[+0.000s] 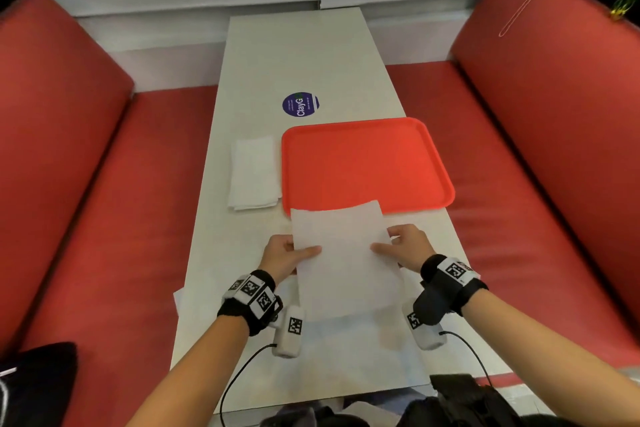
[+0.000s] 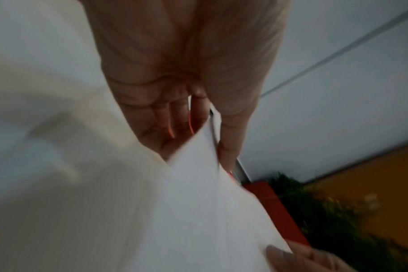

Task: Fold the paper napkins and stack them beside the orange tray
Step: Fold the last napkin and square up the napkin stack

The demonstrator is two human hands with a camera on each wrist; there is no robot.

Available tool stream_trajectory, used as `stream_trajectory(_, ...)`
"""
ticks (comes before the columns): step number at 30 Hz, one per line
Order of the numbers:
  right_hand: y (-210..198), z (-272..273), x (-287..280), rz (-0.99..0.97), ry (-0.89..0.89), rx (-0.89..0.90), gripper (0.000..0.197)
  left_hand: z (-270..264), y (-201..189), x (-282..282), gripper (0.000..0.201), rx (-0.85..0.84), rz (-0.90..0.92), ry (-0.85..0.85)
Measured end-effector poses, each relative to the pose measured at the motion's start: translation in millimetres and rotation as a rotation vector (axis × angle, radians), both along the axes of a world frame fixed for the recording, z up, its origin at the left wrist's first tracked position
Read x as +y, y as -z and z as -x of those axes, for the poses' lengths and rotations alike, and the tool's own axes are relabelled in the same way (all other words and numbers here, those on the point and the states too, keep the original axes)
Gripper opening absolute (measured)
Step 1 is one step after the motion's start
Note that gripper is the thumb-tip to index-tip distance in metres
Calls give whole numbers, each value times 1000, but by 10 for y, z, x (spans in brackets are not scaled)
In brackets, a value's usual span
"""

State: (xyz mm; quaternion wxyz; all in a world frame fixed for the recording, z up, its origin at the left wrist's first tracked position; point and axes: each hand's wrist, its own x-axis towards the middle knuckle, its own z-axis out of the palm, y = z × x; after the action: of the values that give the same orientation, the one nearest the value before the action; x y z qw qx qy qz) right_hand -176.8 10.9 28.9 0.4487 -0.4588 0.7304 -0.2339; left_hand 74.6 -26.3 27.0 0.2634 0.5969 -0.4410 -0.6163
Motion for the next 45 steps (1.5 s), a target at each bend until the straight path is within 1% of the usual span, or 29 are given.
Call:
stream_trajectory(2, -17, -56, 8, 37, -28, 0, 15, 3, -45, 16, 12, -6, 39, 16)
stream_trajectory(4, -99, -122, 1, 93, -56, -60, 16, 22, -118, 15, 12, 51, 19, 21)
stream_trajectory(6, -201, -211, -17, 144, -81, -164, 17, 43, -186, 1, 19, 197, -67, 61)
stream_trajectory(7, -250, -258, -29, 163, -88, -219, 18, 57, -243, 0, 29, 288, -112, 82)
stream_trajectory(8, -289, -302, -41, 178, -88, -273, 19, 65, -280, -6, 43, 358, -131, 120)
stream_trajectory(10, -336, -367, -60, 196, -75, -356, 21, 82, -324, -32, 67, 429, -116, 179)
stream_trajectory(11, -342, -386, -66, 197, -64, -380, 20, 79, -330, -37, 72, 450, -99, 172)
stream_trajectory(12, -336, -406, -74, 192, -52, -395, 19, 70, -313, -38, 70, 459, -80, 151)
stream_trajectory(13, -323, -421, -78, 184, -42, -402, 19, 70, -323, -24, 59, 465, -58, 131)
stream_trajectory(15, -278, -439, -91, 163, -33, -395, 23, 26, -261, -18, 23, 414, 18, 116)
stream_trajectory(16, -263, -454, -98, 146, -35, -398, 25, -13, -220, -32, 16, 366, 67, 109)
stream_trajectory(17, -253, -464, -105, 122, -35, -414, 25, -63, -196, -68, 24, 308, 111, 101)
stream_trajectory(18, -251, -475, -114, 100, -26, -444, 21, -113, -218, -125, 30, 248, 149, 93)
stream_trajectory(20, -282, -491, -129, 63, 5, -511, 13, -243, -322, -318, 36, 177, 225, 55)
stream_trajectory(22, -310, -495, -156, 40, 22, -533, 18, -390, -458, -602, 37, 124, 303, 14)
stream_trajectory(24, -324, -475, -195, 25, 33, -513, 22, -529, -578, -936, 38, 84, 372, -2)
stream_trajectory(27, -323, -408, -258, 33, 72, -485, 22, -725, -606, -1452, 39, 11, 412, -31)
stream_trajectory(31, -272, -280, -315, 41, 147, -445, 22, -941, -391, -2024, 39, -125, 402, -35)
stream_trajectory(36, -176, -124, -346, 19, 234, -384, 21, -1028, 30, -2448, 41, -340, 331, 39)
stream_trajectory(38, -148, -86, -348, 16, 263, -368, 20, -1013, 170, -2519, 42, -470, 321, 86)
stream_trajectory(40, -139, -68, -347, 13, 287, -361, 18, -987, 271, -2532, 41, -573, 352, 73)
stream_trajectory(43, -135, -62, -339, 6, 290, -347, 17, -979, 356, -2493, 44, -630, 389, 19)
stream_trajectory(45, -108, -39, -317, 7, 278, -320, 16, -966, 357, -2388, 44, -719, 408, 13)
